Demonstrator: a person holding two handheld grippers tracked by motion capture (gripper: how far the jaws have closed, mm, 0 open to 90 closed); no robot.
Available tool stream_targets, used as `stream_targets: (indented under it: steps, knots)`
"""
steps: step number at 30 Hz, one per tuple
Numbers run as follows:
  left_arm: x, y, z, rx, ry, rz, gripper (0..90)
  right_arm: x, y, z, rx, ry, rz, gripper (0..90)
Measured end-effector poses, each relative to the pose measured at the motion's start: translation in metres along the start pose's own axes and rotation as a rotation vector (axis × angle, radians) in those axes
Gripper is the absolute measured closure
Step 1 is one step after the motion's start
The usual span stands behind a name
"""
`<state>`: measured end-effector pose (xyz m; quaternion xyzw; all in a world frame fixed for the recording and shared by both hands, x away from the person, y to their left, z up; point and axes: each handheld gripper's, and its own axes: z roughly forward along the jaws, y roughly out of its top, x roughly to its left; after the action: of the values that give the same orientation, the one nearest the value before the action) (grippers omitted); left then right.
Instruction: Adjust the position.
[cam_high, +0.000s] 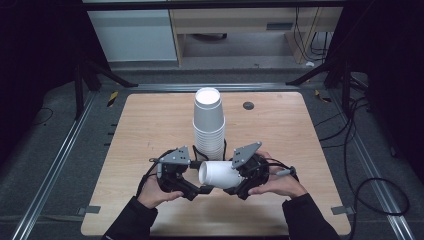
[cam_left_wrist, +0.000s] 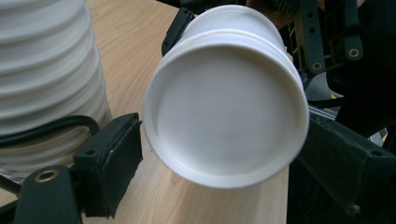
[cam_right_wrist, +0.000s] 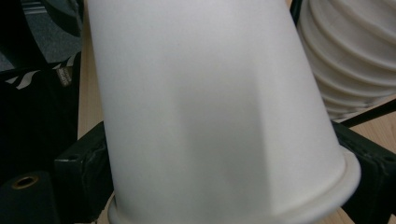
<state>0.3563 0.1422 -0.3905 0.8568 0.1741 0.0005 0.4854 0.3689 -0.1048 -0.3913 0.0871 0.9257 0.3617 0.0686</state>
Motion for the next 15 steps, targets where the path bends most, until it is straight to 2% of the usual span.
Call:
stream_targets:
  steps: [15]
  knots:
    - [-0.0012,0.0002,0.0068,0.020,-0.011,-0.002,16.5,0.0060,0.0070,0.0107,0.020,0.015,-0.021,9.0]
